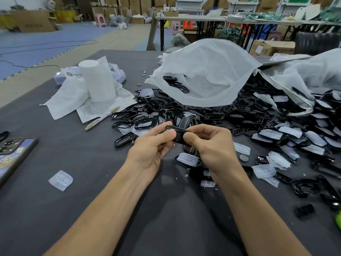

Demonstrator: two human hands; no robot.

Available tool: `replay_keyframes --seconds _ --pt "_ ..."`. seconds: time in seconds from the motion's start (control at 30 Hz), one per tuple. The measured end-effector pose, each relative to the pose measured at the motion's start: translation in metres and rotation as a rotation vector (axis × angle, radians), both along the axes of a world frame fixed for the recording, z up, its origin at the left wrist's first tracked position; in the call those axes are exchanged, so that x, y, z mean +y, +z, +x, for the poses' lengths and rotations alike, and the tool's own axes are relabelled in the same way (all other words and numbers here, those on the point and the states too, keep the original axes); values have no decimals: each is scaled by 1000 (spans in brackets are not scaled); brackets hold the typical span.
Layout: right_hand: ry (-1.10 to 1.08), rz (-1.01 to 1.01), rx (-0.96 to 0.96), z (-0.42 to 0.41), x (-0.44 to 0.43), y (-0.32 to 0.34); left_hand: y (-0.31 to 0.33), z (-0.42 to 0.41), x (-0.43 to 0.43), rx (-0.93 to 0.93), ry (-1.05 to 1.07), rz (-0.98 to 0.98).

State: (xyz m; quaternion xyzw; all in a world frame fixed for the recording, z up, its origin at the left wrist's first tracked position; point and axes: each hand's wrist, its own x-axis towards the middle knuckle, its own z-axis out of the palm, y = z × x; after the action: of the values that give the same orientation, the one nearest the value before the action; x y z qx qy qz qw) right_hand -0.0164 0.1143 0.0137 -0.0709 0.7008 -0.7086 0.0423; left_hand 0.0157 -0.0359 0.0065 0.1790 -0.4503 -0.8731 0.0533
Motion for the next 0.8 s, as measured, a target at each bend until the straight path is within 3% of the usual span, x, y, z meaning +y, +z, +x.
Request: replay_keyframes --seconds 0.13,0.37,0.67,0.73,0.8 --pt "-46 -79 -27 2 -7 3 2 0 1 15 -19 162" --pt "-31 -304 -189 0 -1 3 -1 1 -5 80 -116 11" --pt "225 -235 -200 3 3 5 4 3 -13 124 -159 62" --pt "136 -221 -162 1 0 5 1 2 -12 74 -123 -48" --pt "-21 -133 0 1 -3 2 -2 1 -7 -15 -95 -214"
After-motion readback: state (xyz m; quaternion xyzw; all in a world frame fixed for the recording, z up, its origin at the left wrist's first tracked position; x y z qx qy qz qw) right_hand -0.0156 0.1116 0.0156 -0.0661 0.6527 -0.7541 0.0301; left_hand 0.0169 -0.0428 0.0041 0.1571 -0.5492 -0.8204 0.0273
